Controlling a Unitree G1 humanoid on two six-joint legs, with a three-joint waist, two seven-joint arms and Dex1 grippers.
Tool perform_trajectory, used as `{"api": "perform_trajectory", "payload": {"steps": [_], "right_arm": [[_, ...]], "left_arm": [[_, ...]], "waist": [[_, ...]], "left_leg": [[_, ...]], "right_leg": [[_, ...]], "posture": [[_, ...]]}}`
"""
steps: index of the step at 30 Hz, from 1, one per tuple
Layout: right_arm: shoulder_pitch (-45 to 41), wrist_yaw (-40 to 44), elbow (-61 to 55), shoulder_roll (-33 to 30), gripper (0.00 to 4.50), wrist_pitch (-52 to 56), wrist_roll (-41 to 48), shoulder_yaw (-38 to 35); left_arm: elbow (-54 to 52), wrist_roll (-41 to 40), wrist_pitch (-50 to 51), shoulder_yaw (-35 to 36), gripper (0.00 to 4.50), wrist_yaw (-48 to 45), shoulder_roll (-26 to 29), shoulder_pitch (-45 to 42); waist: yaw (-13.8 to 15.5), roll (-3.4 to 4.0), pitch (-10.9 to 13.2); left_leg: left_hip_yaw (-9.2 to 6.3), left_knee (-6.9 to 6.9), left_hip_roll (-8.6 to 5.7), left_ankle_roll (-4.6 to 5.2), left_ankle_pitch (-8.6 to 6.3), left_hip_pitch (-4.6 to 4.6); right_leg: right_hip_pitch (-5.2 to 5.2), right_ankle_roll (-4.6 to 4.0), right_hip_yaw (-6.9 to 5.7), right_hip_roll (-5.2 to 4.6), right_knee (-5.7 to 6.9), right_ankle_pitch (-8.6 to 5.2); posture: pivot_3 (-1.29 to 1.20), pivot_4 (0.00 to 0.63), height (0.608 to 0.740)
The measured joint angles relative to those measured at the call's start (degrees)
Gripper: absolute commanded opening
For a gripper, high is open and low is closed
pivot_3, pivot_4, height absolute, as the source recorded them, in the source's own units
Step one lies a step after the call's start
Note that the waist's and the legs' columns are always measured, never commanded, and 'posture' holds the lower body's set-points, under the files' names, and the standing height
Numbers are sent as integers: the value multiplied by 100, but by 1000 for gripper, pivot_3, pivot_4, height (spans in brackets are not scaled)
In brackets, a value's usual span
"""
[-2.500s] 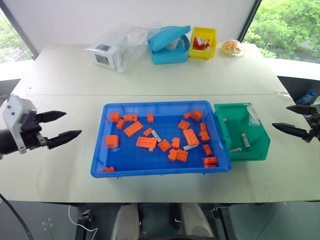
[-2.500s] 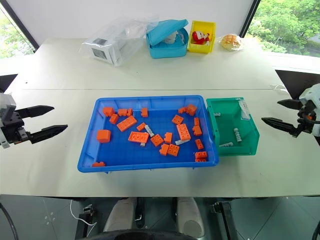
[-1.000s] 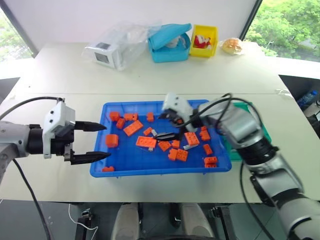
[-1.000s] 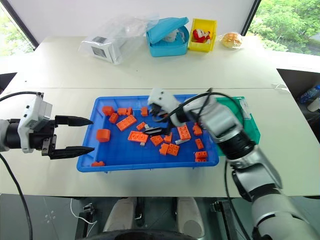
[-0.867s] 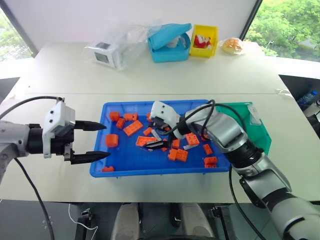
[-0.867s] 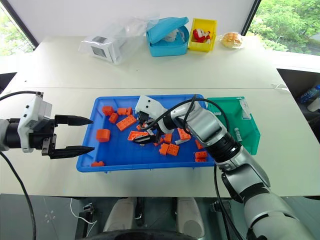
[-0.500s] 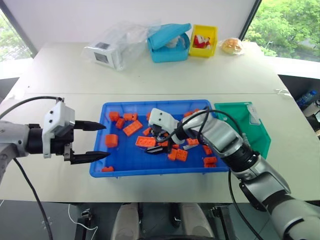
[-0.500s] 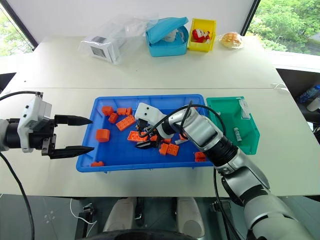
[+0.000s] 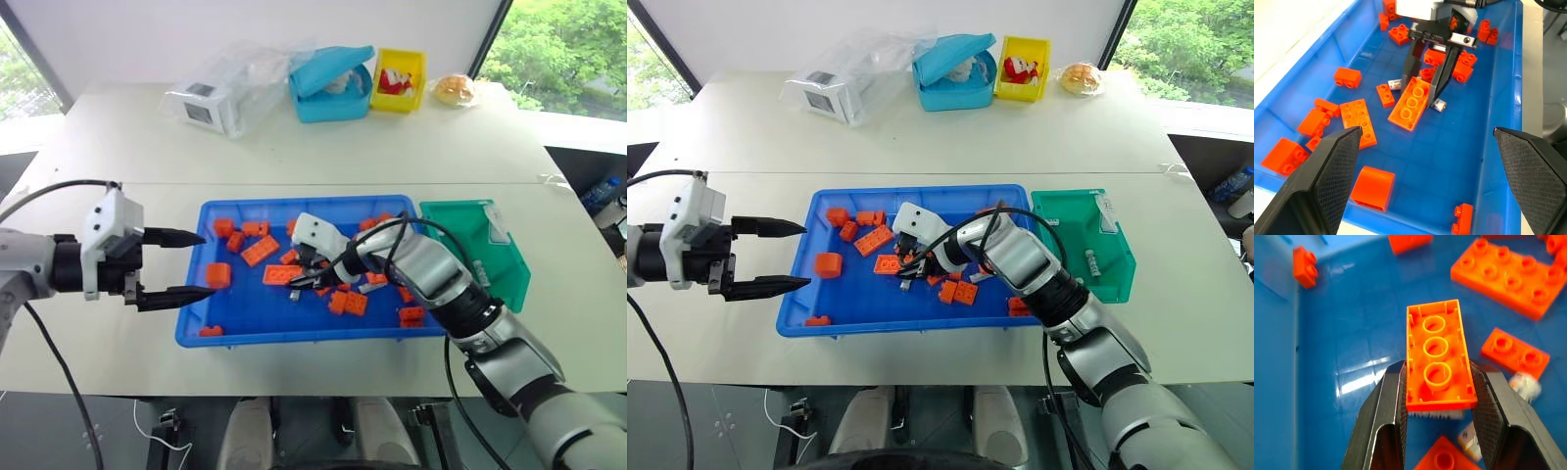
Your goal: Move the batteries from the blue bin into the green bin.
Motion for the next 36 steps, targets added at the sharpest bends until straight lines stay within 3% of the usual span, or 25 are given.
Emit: {"api": "perform_trajectory", "payload": {"steps": [4, 5, 6, 9, 10, 13, 18, 22, 26, 32, 35, 36], "right_arm": [[-542, -162, 916, 826, 1194, -655, -259, 62], [-614, -165, 1122, 976, 2236, -808, -308, 89], [-680, -149, 1375, 1109, 2591, -966, -372, 129], [-769, 5, 1719, 1168, 4210, -1320, -543, 269], [-806, 95, 1762, 1140, 4477, -1444, -609, 294], [-964, 529, 1675, 859, 4477, -1749, -730, 392], [-1031, 1858, 1047, -401, 4477, -2427, -849, 509], [-994, 2714, 873, -1027, 4477, -3206, -965, 579], [-845, 2943, 1105, -1083, 4477, -4033, -1210, 647], [-751, 2864, 1418, -746, 4477, -4322, -1413, 666], [-693, 2855, 1463, -702, 3646, -4399, -1463, 666], [-635, 2841, 1493, -689, 3107, -4450, -1487, 665]], "left_arm": [[48, 4, -8, -117, 4500, 0, -42, -287], [65, 9, -11, -163, 4500, 2, -54, -334], [74, 20, -10, -214, 4500, 11, -76, -374], [72, 26, 0, -264, 4500, 55, -156, -430], [71, 26, 6, -279, 4500, 62, -174, -446], [44, 25, 9, -343, 4500, 79, -210, -491], [-21, 26, 10, -430, 4500, 145, -303, -456], [-40, 45, -15, -437, 4500, 162, -319, -462], [-39, 66, -59, -438, 4500, 162, -325, -464], [-40, 78, -93, -437, 4500, 162, -325, -462], [-47, 76, -92, -435, 4500, 164, -324, -457], [-50, 76, -91, -434, 4500, 164, -324, -451]], "waist": [[0, 0, 0], [4, 0, 0], [16, -1, 0], [45, -4, -2], [42, -4, -2], [40, -4, -2], [42, -4, -2], [0, -4, -2], [5, -4, -2], [26, -5, -2], [38, -5, -2], [45, -5, -2]], "left_leg": [[-8, -1, 2, 0, 0, -1], [-8, -1, 2, 0, 0, -1], [-8, -1, 0, 0, 0, -3], [-6, 12, -3, 0, 0, -17], [-5, 13, -4, 0, 0, -19], [-7, 16, -4, 0, 0, -21], [-10, 15, -4, 0, 0, -21], [-10, 9, 1, 0, 0, -10], [-9, 9, 2, -1, 1, -6], [-6, 11, 0, -3, 2, -7], [-6, 11, 0, -3, 2, -7], [-6, 12, 0, -3, 2, -6]], "right_leg": [[-2, -1, -3, 6, 7, 0], [-1, -1, -3, 4, 9, 0], [-1, -1, -3, 1, 8, 0], [-1, 1, -5, -7, 0, 1], [-1, 4, -4, -8, -4, 3], [-1, 8, -4, -7, -4, 5], [-1, 8, -8, -6, -4, 5], [-2, 7, -7, 4, 1, 4], [-1, 6, -6, 5, 5, 4], [0, 6, -5, 1, 6, 4], [0, 6, -5, 1, 5, 4], [3, 6, -5, 0, 5, 4]], "posture": [[0, 150, 736], [0, 150, 736], [0, 150, 736], [0, 150, 736], [0, 150, 736], [0, 150, 736], [0, 150, 736], [0, 150, 736], [0, 150, 736], [0, 150, 736], [0, 150, 736], [0, 150, 736]]}}
